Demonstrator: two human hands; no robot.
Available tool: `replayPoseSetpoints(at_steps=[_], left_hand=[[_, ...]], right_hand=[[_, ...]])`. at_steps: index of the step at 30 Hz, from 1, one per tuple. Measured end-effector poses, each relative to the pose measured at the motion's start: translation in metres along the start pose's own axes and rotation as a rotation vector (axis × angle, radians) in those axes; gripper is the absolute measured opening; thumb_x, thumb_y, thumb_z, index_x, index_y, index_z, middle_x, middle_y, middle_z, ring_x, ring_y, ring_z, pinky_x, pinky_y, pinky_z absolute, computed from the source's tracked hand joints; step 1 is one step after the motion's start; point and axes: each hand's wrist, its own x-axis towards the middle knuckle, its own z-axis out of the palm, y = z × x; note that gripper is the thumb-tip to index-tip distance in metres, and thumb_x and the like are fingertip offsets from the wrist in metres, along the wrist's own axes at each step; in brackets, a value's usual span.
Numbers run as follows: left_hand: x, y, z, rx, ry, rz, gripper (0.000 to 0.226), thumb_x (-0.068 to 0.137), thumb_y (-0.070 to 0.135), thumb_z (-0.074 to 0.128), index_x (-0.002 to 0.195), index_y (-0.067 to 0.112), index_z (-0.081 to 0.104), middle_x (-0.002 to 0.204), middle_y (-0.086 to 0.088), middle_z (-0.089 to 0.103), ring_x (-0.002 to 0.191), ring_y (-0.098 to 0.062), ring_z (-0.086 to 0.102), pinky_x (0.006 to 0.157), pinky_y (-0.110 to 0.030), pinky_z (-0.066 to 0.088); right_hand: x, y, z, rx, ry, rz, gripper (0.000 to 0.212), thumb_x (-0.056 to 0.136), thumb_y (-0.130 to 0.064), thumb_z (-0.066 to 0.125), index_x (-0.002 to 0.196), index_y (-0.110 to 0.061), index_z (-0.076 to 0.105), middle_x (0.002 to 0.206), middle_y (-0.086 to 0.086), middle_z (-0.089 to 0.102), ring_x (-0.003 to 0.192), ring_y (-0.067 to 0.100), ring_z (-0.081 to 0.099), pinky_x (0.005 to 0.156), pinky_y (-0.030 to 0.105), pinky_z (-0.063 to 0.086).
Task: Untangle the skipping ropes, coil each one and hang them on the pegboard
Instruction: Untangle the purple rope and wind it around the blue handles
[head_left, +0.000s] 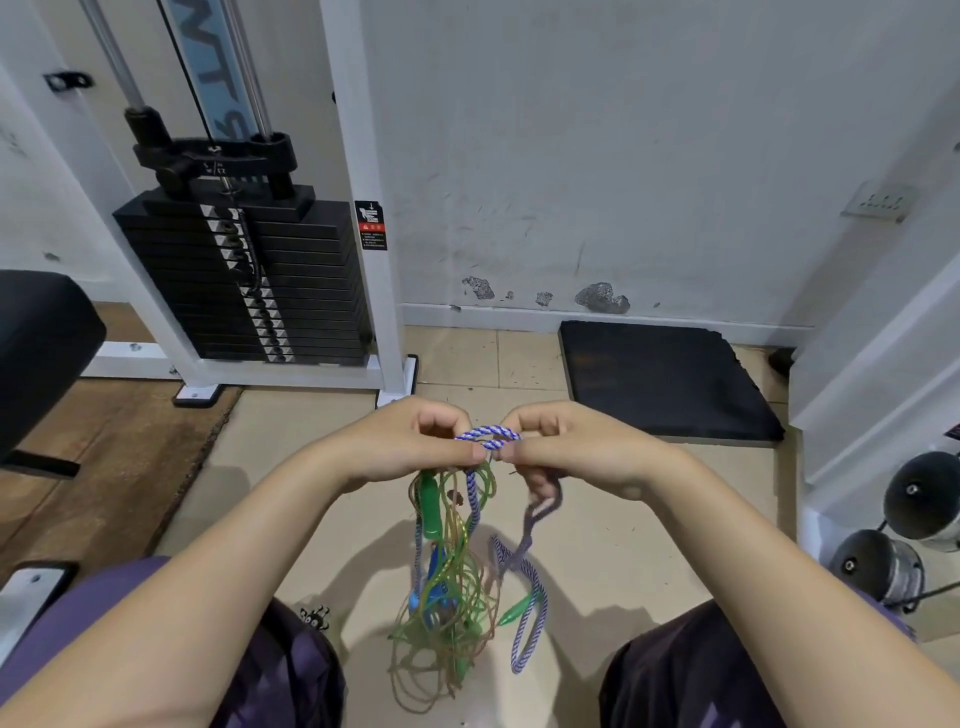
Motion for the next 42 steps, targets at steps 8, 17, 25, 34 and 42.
replayPoseSetpoints(at_steps=[8, 17, 25, 34, 42], left_hand=[[0.003, -0.011, -0.006, 0.511, 0.116, -0.138, 0.033, 0.075, 0.041, 0.084, 0.074, 0.01, 0.071, 0.067, -0.005, 0.058, 0.063, -0.011, 0.047, 0.061, -0.027, 0.036], [0.008, 0.0, 0.018, -0.147, 0.018, 0.112, 0.025, 0.092, 0.011, 0.067, 0.117, 0.011, 0.064, 0.111, 0.0, 0.072, 0.108, -0.015, 0.066, 0.093, -0.024, 0.05], [0.004, -0.001, 0.004, 0.105, -0.005, -0.066, 0.031, 0.102, 0.025, 0.053, 0.075, 0.012, 0.059, 0.057, -0.002, 0.059, 0.058, -0.02, 0.057, 0.077, -0.04, 0.052], [0.0, 0.006, 0.012, 0.029, -0.044, 0.005, 0.013, 0.096, 0.019, 0.065, 0.084, 0.018, 0.067, 0.066, -0.003, 0.049, 0.063, -0.022, 0.044, 0.058, -0.034, 0.041], [0.001, -0.016, -0.002, 0.376, -0.103, -0.215, 0.028, 0.1, 0.029, 0.056, 0.09, 0.009, 0.072, 0.083, 0.009, 0.075, 0.085, -0.013, 0.065, 0.088, -0.032, 0.048]], right_hand=[[0.001, -0.002, -0.018, 0.014, 0.375, -0.197, 0.022, 0.098, -0.018, 0.055, 0.078, -0.013, 0.061, 0.057, -0.002, 0.047, 0.051, 0.013, 0.042, 0.055, 0.023, 0.035], [0.004, 0.0, -0.003, 0.295, 0.113, -0.307, 0.016, 0.092, -0.018, 0.05, 0.091, -0.003, 0.054, 0.068, 0.005, 0.058, 0.06, 0.016, 0.052, 0.063, 0.024, 0.044], [-0.005, -0.009, -0.02, 0.215, 0.357, -0.26, 0.019, 0.101, -0.02, 0.048, 0.089, -0.008, 0.056, 0.077, 0.009, 0.064, 0.06, 0.018, 0.059, 0.058, 0.022, 0.049], [0.0, -0.006, 0.002, -0.279, 0.135, -0.052, 0.025, 0.09, -0.034, 0.068, 0.076, -0.013, 0.067, 0.053, -0.004, 0.042, 0.047, 0.008, 0.033, 0.044, 0.02, 0.025], [-0.008, -0.013, -0.018, 0.121, 0.36, -0.288, 0.028, 0.096, -0.032, 0.055, 0.079, -0.01, 0.06, 0.06, 0.005, 0.053, 0.047, 0.016, 0.044, 0.051, 0.023, 0.041]])
